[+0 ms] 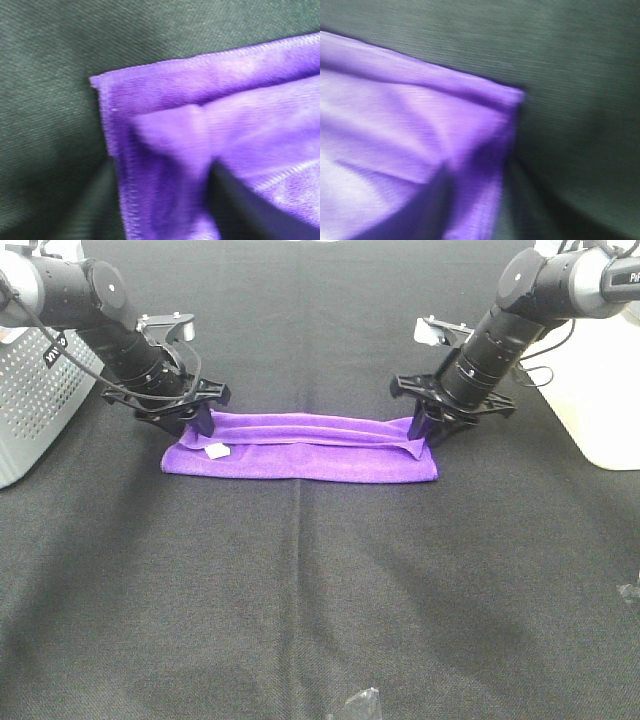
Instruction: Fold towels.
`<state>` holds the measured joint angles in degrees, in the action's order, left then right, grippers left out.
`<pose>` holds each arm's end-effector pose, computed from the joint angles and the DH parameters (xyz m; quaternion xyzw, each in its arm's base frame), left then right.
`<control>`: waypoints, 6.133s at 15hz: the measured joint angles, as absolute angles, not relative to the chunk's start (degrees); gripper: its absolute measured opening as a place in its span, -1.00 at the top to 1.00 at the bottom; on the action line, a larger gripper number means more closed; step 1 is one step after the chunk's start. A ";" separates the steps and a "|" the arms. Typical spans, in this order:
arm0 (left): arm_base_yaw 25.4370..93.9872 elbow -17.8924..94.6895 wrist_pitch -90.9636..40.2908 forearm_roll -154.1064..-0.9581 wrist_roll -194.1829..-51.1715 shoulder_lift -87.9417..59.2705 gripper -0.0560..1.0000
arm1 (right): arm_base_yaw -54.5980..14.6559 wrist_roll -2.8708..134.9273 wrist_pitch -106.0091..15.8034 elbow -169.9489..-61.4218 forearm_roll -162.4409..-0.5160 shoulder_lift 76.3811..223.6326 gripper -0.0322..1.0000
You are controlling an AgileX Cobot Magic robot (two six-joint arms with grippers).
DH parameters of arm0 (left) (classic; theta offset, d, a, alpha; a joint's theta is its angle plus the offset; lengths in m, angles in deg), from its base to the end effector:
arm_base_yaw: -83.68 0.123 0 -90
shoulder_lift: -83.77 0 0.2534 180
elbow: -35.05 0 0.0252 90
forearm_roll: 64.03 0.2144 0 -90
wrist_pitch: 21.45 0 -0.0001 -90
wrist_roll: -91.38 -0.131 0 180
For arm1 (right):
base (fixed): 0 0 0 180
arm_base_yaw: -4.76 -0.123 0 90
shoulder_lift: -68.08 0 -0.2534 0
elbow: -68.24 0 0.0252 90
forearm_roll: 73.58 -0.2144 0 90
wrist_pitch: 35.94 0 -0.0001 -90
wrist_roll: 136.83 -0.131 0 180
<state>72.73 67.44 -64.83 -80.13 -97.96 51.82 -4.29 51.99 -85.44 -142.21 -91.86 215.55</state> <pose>0.4542 -0.1133 0.0678 0.0902 0.9730 -0.1156 0.1785 0.4383 0.1015 0.0614 -0.0651 0.9823 0.1323 0.1156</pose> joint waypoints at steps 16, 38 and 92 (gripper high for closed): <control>81.56 86.70 -90.95 -91.99 -107.98 53.94 -0.56 | -4.24 49.24 -105.49 -156.82 -94.90 207.53 -0.32; 73.59 87.96 -90.21 -100.13 -109.59 64.66 -0.54 | -4.24 47.86 -105.55 -156.82 -95.13 205.18 -0.32; 54.11 88.59 -64.65 -105.23 -114.46 57.15 -0.24 | -4.24 47.86 -105.84 -156.59 -94.10 186.96 -0.32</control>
<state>54.11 88.59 -64.65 -105.23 -114.46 57.15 -4.24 47.86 -105.84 -156.59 -94.10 186.96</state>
